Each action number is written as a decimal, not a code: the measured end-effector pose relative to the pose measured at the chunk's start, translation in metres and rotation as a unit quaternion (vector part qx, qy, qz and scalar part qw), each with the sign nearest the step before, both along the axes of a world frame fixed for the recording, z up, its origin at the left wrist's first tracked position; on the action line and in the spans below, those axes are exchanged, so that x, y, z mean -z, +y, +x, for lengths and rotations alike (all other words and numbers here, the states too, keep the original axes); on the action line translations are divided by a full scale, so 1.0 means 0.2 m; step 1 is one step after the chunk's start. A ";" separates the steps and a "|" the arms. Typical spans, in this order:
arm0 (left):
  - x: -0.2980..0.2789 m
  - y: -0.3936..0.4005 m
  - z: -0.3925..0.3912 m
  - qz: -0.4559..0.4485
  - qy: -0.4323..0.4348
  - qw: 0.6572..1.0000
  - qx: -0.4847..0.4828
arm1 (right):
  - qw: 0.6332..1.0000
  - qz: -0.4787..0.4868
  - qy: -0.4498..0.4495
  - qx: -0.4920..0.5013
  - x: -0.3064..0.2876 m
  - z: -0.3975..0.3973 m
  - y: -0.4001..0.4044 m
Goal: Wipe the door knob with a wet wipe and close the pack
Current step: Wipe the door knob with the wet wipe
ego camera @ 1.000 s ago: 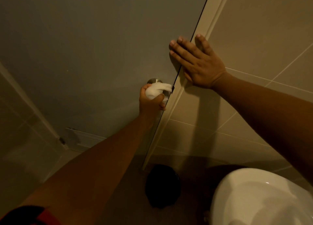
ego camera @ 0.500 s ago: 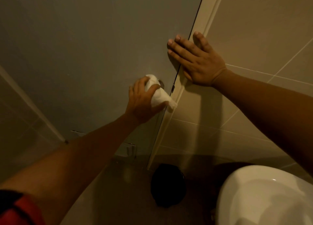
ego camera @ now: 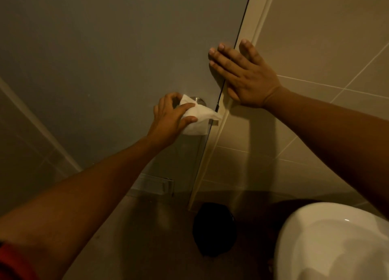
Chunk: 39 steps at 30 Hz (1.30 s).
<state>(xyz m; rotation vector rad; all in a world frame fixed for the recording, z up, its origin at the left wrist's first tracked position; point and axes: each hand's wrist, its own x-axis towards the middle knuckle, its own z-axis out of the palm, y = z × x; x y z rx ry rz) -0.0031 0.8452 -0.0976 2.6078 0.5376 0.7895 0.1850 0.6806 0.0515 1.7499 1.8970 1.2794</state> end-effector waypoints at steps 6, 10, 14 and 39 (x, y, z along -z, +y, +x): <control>-0.07 0.03 -0.03 -0.054 0.008 0.997 0.045 | 0.988 0.028 0.145 0.044 0.15 -0.14 0.00; -0.11 0.04 -0.02 -0.126 0.028 0.985 0.111 | 0.930 0.028 0.360 0.063 0.36 -0.32 -0.01; -0.14 0.08 -0.05 -0.151 0.033 0.978 0.140 | 0.850 0.063 0.517 0.079 0.56 -0.46 0.03; 0.02 -0.09 -0.06 -0.292 -0.060 0.948 0.109 | 0.762 0.063 0.625 0.158 0.47 -0.45 0.15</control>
